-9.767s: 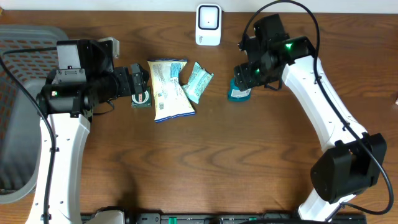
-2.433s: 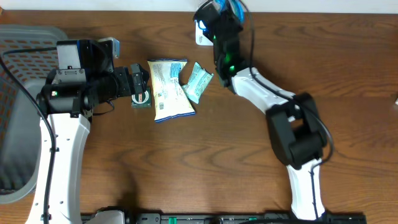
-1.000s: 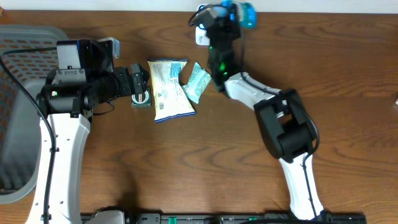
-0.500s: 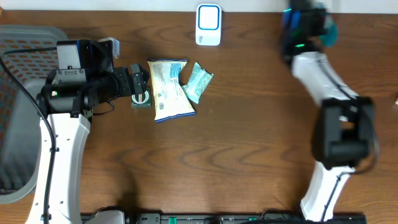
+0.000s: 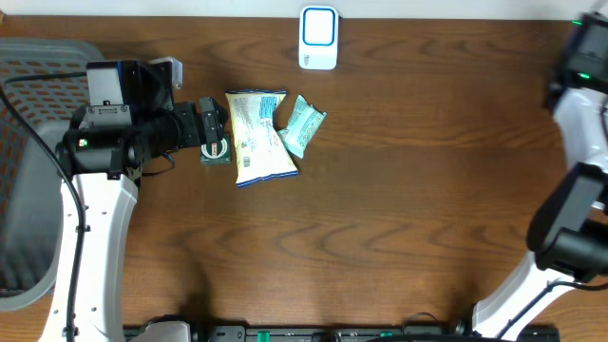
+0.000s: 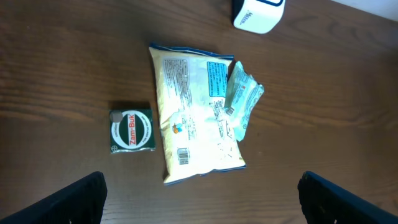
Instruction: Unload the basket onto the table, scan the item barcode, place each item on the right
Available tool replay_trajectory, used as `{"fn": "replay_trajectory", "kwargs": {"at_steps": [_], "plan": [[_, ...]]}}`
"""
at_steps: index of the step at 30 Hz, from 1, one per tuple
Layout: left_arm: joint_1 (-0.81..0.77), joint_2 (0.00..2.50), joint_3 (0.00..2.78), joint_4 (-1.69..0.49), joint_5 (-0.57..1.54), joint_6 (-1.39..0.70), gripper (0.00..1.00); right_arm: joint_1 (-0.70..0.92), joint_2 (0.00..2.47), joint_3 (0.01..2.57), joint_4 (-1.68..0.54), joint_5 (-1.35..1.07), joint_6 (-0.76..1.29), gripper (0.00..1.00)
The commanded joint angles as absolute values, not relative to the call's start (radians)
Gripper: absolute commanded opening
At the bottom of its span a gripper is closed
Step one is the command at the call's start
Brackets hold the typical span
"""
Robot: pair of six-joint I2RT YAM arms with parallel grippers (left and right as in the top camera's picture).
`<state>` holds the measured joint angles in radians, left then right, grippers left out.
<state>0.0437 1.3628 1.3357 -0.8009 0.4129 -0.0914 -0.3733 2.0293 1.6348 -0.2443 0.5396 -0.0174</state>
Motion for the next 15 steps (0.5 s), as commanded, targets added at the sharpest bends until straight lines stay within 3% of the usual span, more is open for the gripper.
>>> {"fn": "replay_trajectory", "kwargs": {"at_steps": [1, 8, 15], "plan": [[0.043, 1.365, 1.337, -0.801, 0.406, -0.075, 0.98, -0.447, 2.015, 1.653, -0.236, 0.396, 0.051, 0.01], [0.043, 1.365, 1.337, -0.801, 0.406, -0.075, 0.98, -0.561, 2.015, 1.653, -0.196, 0.238, 0.100, 0.01], [0.043, 1.365, 1.337, -0.801, 0.406, -0.075, 0.98, -0.617, 2.067, 1.653, -0.144, 0.226, 0.100, 0.01]]}}
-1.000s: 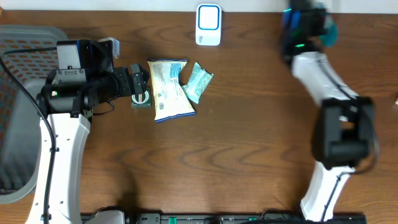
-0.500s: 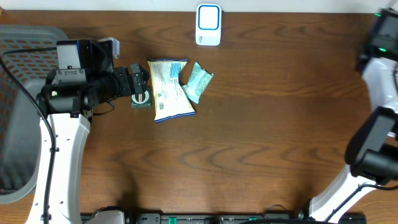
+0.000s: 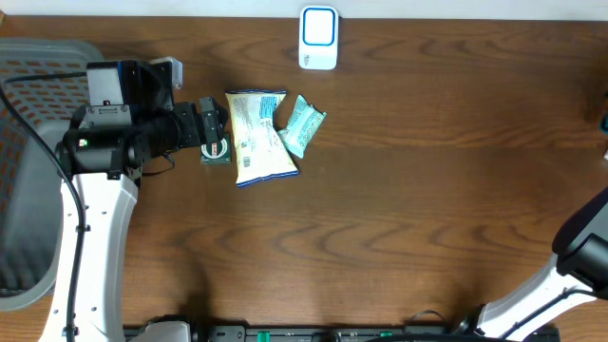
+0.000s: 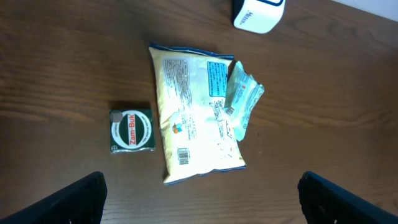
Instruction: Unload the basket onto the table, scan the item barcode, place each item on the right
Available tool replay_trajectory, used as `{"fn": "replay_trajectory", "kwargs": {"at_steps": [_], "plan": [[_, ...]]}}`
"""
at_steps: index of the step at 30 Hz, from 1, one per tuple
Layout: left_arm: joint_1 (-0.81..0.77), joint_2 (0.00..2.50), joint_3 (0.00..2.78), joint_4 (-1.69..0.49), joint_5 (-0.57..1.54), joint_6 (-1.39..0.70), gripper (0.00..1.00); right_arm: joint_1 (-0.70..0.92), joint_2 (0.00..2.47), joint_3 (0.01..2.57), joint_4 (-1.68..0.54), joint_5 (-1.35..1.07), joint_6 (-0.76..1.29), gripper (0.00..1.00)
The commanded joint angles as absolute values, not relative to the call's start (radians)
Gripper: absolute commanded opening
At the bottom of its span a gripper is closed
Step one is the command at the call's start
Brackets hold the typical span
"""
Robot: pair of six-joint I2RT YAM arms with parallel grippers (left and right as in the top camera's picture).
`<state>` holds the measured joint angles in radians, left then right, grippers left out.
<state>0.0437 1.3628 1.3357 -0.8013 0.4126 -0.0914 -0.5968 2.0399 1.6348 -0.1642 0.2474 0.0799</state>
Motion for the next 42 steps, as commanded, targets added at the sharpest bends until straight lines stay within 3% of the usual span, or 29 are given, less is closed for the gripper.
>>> {"fn": "replay_trajectory", "kwargs": {"at_steps": [1, 10, 16, 20, 29, 42], "plan": [[0.043, 1.365, 1.337, -0.801, 0.406, -0.075, 0.98, -0.620, 2.075, 1.653, -0.140, 0.226, 0.100, 0.01], [0.043, 1.365, 1.337, -0.801, 0.406, -0.075, 0.98, -0.658, 2.125, 1.653, -0.081, 0.230, 0.087, 0.04], [0.043, 1.365, 1.337, -0.801, 0.406, -0.075, 0.98, -0.678, 2.125, 1.653, -0.083, 0.229, 0.054, 0.21], [0.043, 1.365, 1.337, -0.801, 0.406, -0.075, 0.98, -0.681, 2.125, 1.653, -0.097, 0.229, 0.054, 0.38], [0.043, 1.365, 1.337, -0.801, 0.406, -0.075, 0.98, -0.673, 2.120, 1.653, -0.104, 0.229, 0.054, 0.43], [0.043, 1.365, 1.337, -0.801, 0.406, -0.075, 0.98, -0.670, 1.925, 1.653, -0.176, 0.192, 0.055, 0.66]]}}
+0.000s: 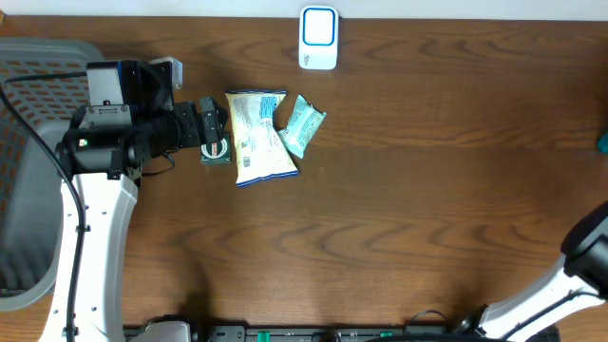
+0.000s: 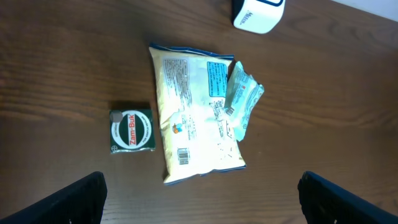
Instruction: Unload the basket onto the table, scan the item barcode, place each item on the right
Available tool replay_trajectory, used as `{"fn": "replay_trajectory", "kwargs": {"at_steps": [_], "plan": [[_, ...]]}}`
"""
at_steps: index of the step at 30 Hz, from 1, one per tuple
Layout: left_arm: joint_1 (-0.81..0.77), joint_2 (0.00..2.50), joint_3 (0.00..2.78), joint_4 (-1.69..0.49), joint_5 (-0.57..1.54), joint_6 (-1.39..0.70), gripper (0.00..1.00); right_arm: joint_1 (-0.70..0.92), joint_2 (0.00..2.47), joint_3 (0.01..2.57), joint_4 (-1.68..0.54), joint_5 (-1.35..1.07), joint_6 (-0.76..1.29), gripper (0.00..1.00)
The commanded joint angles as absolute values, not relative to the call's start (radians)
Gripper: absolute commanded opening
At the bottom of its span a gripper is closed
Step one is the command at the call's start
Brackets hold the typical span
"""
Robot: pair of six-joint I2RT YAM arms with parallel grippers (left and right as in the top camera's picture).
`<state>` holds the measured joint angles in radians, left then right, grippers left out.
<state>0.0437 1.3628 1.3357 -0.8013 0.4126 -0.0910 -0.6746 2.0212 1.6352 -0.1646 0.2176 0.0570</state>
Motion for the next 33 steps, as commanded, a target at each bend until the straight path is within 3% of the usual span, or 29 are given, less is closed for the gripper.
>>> {"fn": "replay_trajectory", "kwargs": {"at_steps": [1, 3, 5, 12, 17, 27, 33], "plan": [[0.043, 1.365, 1.337, -0.801, 0.406, -0.075, 0.98, -0.670, 1.905, 1.653, -0.190, 0.167, 0.055, 0.68], [0.043, 1.365, 1.337, -0.801, 0.406, -0.075, 0.98, -0.669, 1.864, 1.653, -0.224, 0.106, 0.055, 0.73], [0.043, 1.365, 1.337, -0.801, 0.406, -0.075, 0.98, -0.667, 1.816, 1.653, -0.268, 0.013, 0.057, 0.89], [0.043, 1.365, 1.337, -0.801, 0.406, -0.075, 0.98, -0.651, 1.688, 1.653, -0.482, -0.392, 0.268, 0.89], [0.043, 1.365, 1.337, -0.801, 0.406, -0.075, 0.98, -0.619, 1.660, 1.653, -0.595, -0.677, 0.285, 0.86], [0.043, 1.365, 1.337, -0.801, 0.406, -0.075, 0.98, -0.406, 1.661, 1.653, -0.786, -0.693, 0.263, 0.87], [0.043, 1.365, 1.337, -0.801, 0.406, -0.075, 0.98, -0.219, 1.667, 1.653, -0.804, -0.599, 0.265, 0.99]]}}
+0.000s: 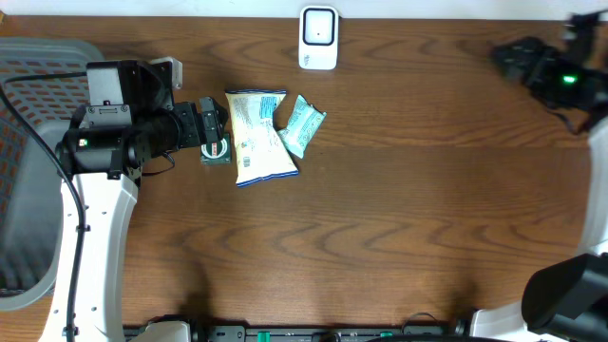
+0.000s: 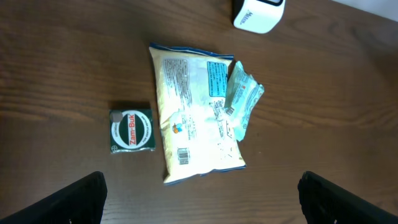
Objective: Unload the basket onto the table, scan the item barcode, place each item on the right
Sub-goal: 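Move the right gripper back to the light-green wipes pack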
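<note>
A yellow-white snack bag (image 1: 258,136) (image 2: 193,112) lies flat with a small barcode near its lower end. A teal packet (image 1: 302,124) (image 2: 241,99) overlaps the bag's right edge. A green Zam-Buk tin (image 1: 216,149) (image 2: 131,130) sits to the bag's left. The white scanner (image 1: 318,38) (image 2: 257,14) stands at the table's back edge. My left gripper (image 1: 217,133) (image 2: 202,199) hovers open above the tin and bag, holding nothing. My right gripper (image 1: 508,57) is in the air at the back right, far from the items; its jaws do not show clearly.
A grey mesh basket (image 1: 28,114) stands off the table's left side, behind my left arm. The wooden table (image 1: 399,218) stretches to the right of the items. The right arm's base shows at the lower right corner.
My right arm has swung in, and its gripper now shows over the table's back right corner. The left gripper, bag, packet and tin have not moved.
At first my right arm stood folded along the right edge. It was then almost out of view for two moments, and now its gripper is over the back right corner. My left gripper stayed open above the untouched items throughout.
</note>
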Available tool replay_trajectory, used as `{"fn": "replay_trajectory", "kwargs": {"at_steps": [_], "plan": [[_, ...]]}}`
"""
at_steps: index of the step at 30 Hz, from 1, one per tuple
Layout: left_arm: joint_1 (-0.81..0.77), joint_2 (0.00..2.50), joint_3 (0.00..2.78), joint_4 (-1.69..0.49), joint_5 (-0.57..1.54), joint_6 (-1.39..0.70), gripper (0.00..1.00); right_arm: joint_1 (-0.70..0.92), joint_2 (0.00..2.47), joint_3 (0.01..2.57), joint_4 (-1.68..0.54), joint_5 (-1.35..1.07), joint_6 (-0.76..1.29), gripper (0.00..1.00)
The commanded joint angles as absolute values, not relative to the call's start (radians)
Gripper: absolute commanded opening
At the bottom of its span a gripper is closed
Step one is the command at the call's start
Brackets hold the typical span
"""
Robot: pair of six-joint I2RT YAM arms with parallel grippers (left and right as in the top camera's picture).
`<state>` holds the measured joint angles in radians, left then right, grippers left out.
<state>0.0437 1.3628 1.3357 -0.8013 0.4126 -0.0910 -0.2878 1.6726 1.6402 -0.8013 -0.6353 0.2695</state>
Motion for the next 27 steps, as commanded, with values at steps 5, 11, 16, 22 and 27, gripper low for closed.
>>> {"fn": "replay_trajectory", "kwargs": {"at_steps": [5, 11, 16, 22, 27], "plan": [[0.043, 1.365, 1.337, -0.801, 0.406, -0.075, 0.97, -0.053, 1.703, 1.651, -0.770, -0.566, 0.265, 0.99], [0.043, 1.365, 1.337, -0.801, 0.406, -0.075, 0.98, 0.112, 1.795, 1.651, -0.701, -0.516, 0.278, 0.99], [0.043, 1.365, 1.337, -0.801, 0.406, -0.075, 0.98, 0.212, 1.902, 1.651, -0.614, -0.514, 0.370, 0.99], [0.043, 1.365, 1.337, -0.801, 0.406, -0.075, 0.98, 0.286, 2.026, 1.651, -0.521, -0.514, 0.450, 0.99], [0.043, 1.365, 1.337, -0.801, 0.406, -0.075, 0.98, 0.316, 2.116, 1.651, -0.481, -0.514, 0.493, 0.99]]}}
